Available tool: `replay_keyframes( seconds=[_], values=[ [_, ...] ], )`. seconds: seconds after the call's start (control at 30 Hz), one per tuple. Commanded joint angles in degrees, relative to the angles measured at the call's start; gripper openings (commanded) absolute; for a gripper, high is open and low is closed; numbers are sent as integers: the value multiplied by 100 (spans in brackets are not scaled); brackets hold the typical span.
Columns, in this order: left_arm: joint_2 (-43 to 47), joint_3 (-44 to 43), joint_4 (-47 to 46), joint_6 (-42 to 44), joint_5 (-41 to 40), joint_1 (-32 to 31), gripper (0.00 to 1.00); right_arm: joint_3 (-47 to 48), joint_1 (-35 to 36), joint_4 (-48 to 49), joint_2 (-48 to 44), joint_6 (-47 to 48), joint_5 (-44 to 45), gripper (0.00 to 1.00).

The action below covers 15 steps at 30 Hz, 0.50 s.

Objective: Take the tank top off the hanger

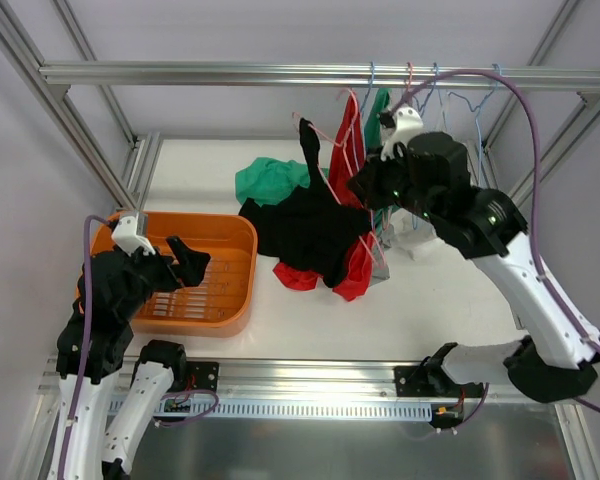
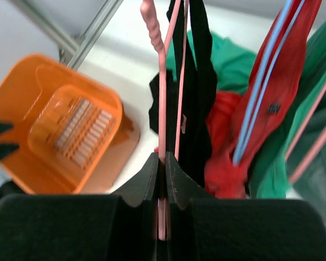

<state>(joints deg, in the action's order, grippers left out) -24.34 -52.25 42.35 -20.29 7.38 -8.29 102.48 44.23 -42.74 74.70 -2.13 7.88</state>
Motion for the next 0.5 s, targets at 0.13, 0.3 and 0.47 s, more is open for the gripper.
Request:
replay_keyframes(
  seconds=[0.13,0.3,0.47],
  values=[
    [-932,-602,-1650,-176,2030,-137,99,-1493,42,785,-1887,20,-718,0],
    [-1659,-1243,-2457,-203,1970,-1189,99,-1643,42,-31,-2923,-129,-987,0],
    [-2917,-2418,-2521,832,-236,-4035,99,-1538,33,-1347,-3601,20,-1658,0]
  ],
)
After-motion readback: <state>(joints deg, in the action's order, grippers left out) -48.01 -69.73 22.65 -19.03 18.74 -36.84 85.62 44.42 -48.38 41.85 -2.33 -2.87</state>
